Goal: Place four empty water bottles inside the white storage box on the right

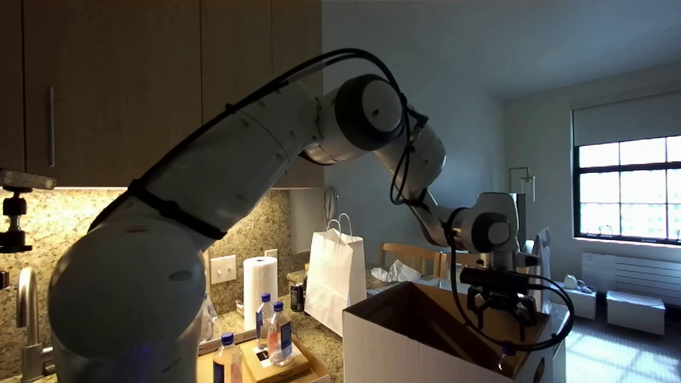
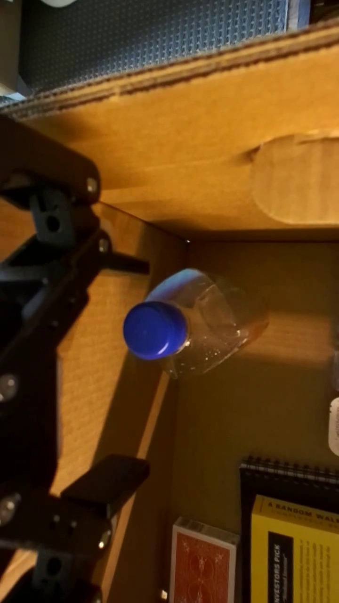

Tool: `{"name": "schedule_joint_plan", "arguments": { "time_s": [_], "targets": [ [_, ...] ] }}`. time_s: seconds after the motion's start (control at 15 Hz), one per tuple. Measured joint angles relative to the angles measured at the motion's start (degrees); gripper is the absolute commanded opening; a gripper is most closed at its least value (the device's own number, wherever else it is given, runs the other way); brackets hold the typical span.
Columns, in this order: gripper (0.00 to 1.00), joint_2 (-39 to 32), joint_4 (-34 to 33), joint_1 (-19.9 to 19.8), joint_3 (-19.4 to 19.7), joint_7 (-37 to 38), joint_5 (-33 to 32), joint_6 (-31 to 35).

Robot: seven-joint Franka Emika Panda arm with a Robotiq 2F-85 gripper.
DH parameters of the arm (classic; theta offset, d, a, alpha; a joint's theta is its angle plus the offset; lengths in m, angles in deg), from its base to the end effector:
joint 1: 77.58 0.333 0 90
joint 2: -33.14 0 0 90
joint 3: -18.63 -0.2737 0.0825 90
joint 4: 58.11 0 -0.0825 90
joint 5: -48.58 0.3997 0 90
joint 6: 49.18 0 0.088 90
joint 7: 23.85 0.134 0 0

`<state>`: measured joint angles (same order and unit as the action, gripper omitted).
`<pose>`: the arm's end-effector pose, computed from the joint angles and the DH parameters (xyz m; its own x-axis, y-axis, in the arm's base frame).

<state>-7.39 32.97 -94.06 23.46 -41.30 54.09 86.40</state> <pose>0.6470 -0.2446 0.1575 0.9911 -0.1108 0.0740 -0.1115 -0.9938 0.0051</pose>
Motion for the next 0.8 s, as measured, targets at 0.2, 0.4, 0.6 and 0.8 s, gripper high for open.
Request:
{"name": "schedule_joint_plan", "arguments": {
  "time_s": [0.2,0.4,0.6,0.8],
  "targets": [
    [1.0,1.7,0.6,-0.5,-0.7,-0.7,0.0,-0.9],
    [1.0,5.5,1.3,-1.6,-2.1,-3.7,0.0,-7.5],
    [1.0,11.9,3.5,-1.6,-2.8,-4.5,0.8,-13.3],
    [1.0,20.9,9.7,-0.4,-3.9,-4.7,2.8,-13.5]
  ]
}}
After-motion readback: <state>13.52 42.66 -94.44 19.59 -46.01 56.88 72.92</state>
